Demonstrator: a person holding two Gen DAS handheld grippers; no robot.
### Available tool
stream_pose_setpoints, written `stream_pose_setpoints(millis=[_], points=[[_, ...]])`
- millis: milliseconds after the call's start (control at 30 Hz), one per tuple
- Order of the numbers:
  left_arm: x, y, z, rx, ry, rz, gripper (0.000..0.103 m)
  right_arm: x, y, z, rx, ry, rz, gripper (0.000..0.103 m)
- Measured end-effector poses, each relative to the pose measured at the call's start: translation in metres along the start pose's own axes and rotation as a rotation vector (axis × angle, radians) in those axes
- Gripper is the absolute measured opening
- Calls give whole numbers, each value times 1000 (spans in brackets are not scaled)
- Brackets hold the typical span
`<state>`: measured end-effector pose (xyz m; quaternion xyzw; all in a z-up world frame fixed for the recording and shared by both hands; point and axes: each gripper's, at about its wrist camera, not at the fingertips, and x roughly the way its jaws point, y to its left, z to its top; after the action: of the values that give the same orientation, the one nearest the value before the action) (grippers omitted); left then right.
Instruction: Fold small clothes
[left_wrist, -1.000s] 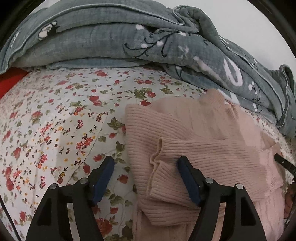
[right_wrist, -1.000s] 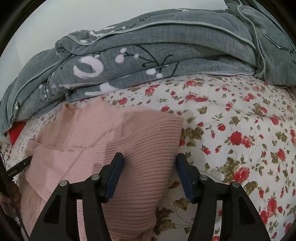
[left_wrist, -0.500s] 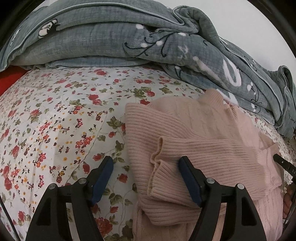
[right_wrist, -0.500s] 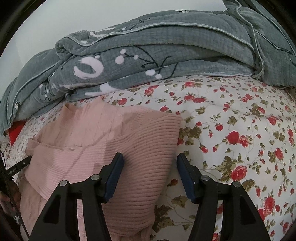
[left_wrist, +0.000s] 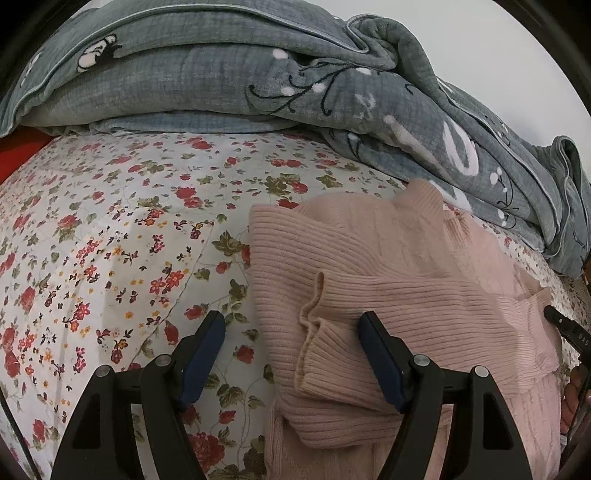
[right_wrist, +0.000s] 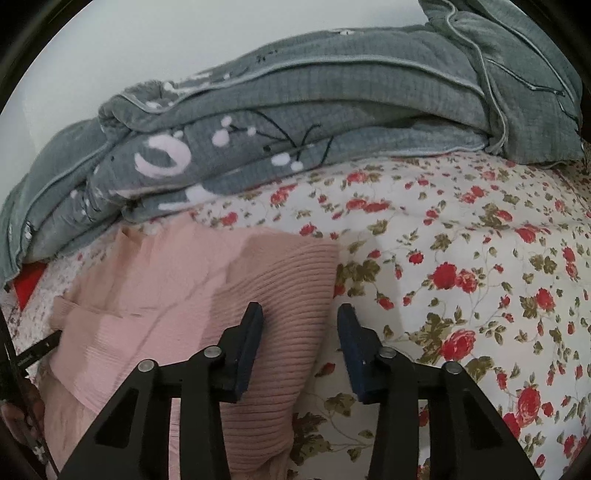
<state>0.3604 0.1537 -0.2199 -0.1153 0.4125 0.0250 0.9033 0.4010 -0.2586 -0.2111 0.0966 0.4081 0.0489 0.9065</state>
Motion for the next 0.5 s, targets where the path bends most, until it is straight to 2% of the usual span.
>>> stream_pose_setpoints(millis=[233, 500], points=[[0, 0, 0, 0, -1, 0, 73, -2, -1, 0, -1, -17, -16, 27], [0, 0, 0, 2, -4, -1, 74, 0, -3, 0, 13, -3, -43, 23]])
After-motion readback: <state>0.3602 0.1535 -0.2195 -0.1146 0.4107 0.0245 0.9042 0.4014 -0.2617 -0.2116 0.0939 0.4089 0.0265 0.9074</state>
